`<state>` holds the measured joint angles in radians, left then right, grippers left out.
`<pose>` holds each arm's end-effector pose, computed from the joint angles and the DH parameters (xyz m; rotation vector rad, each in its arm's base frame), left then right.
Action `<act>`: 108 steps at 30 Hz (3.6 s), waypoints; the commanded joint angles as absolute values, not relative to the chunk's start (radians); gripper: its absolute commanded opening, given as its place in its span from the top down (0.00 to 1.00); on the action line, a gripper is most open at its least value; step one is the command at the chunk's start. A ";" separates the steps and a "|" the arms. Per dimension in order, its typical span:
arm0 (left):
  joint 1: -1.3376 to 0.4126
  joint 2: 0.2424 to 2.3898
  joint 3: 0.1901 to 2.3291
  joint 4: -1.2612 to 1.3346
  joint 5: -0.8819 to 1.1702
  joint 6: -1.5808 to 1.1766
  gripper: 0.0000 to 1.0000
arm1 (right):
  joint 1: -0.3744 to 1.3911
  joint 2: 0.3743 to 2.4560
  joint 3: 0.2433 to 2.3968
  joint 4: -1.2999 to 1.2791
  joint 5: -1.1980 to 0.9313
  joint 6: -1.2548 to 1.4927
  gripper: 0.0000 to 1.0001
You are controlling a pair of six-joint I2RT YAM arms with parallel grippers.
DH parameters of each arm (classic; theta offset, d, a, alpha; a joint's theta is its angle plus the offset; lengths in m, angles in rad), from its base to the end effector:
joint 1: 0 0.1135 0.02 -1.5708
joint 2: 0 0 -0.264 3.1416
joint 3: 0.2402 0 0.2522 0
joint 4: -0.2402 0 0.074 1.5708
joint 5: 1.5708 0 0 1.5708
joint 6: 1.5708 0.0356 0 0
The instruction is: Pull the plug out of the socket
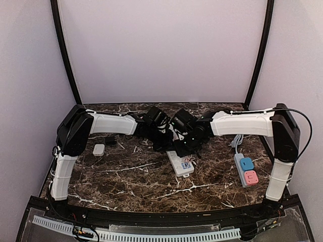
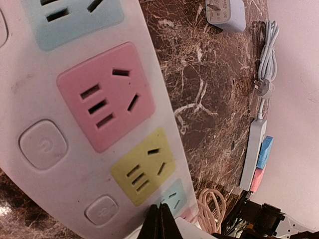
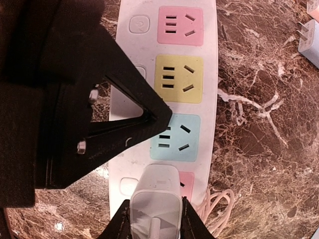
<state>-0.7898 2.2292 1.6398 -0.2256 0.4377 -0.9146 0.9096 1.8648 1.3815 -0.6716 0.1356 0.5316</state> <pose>0.3352 -0.3596 0.1587 0.0697 2.7149 -1.2045 0.2405 0.3013 0.2055 -0.4746 2.6897 0.2409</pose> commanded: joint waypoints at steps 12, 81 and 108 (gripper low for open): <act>-0.782 2.287 1.620 -0.360 0.370 -0.914 0.98 | 0.937 1.815 1.418 -0.655 0.220 0.537 0.92; -0.795 1.881 1.573 -0.469 0.302 -0.778 0.94 | 0.046 2.143 1.616 -0.318 -0.598 0.479 0.91; -0.795 1.879 1.555 -0.445 0.298 -0.795 0.94 | 0.022 2.181 1.739 -0.525 -0.360 0.374 0.39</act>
